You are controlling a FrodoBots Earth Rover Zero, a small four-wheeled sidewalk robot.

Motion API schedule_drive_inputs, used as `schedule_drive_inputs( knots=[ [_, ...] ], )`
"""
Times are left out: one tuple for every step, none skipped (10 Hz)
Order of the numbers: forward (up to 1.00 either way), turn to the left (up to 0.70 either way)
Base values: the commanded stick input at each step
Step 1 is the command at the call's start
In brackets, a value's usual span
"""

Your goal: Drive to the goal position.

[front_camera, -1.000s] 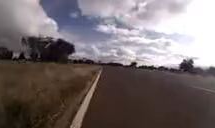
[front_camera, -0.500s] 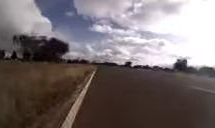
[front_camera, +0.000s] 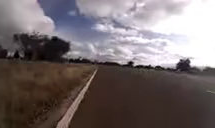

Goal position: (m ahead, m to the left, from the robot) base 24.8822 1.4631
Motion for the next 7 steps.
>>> schedule_drive_inputs(
  knots=[
    [1.0, 0.0],
    [0.99, 0.0],
    [0.98, 0.0],
    [0.99, 0.0],
    [0.98, 0.0],
    [0.98, 0.0],
    [1.0, 0.0]
  ],
)
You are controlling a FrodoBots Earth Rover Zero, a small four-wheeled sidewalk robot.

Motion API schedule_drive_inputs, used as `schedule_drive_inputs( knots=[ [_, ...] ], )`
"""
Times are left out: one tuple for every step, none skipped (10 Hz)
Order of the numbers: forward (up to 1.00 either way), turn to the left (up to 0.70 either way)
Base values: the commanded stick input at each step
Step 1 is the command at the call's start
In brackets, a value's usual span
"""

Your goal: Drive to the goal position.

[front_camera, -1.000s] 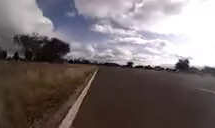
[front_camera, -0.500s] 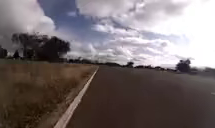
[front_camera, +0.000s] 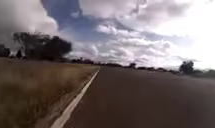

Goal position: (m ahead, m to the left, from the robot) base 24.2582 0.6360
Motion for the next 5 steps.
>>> schedule_drive_inputs(
  knots=[
    [1.0, 0.0],
    [1.0, 0.0],
    [0.99, 0.0],
    [1.0, 0.0],
    [1.0, 0.0]
  ],
)
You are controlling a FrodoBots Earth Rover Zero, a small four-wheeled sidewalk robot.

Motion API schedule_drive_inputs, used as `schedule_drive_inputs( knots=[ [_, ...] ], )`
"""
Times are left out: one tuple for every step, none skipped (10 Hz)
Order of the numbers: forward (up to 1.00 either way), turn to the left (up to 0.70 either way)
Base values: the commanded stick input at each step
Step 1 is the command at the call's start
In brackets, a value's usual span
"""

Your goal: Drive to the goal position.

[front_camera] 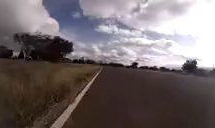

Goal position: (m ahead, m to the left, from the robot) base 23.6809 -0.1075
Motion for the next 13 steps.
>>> schedule_drive_inputs(
  knots=[
    [1.0, 0.0],
    [0.99, 0.0],
    [0.99, 0.0],
    [1.0, 0.0],
    [1.0, 0.0],
    [1.0, 0.0],
    [1.0, 0.0],
    [1.0, 0.0],
    [1.0, 0.0],
    [1.0, 0.0],
    [1.0, -0.07],
    [1.0, -0.2],
    [0.98, -0.3]
  ],
)
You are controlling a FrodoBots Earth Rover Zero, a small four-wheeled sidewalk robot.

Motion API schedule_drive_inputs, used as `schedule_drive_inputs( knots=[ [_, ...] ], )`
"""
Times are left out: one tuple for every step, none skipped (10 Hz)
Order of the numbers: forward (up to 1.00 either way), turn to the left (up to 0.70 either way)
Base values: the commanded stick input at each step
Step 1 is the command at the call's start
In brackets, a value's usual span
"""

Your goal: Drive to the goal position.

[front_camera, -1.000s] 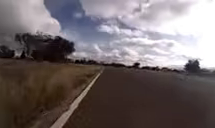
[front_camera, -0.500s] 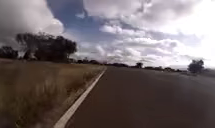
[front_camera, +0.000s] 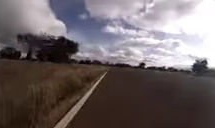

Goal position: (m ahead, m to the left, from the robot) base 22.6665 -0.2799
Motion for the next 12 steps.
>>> schedule_drive_inputs(
  knots=[
    [0.98, -0.13],
    [1.0, -0.04],
    [0.99, -0.21],
    [1.0, 0.0],
    [1.0, 0.0],
    [1.0, 0.0],
    [0.99, 0.0],
    [0.98, 0.0],
    [0.99, 0.0],
    [1.0, 0.0],
    [0.99, 0.0],
    [1.0, -0.3]
  ],
)
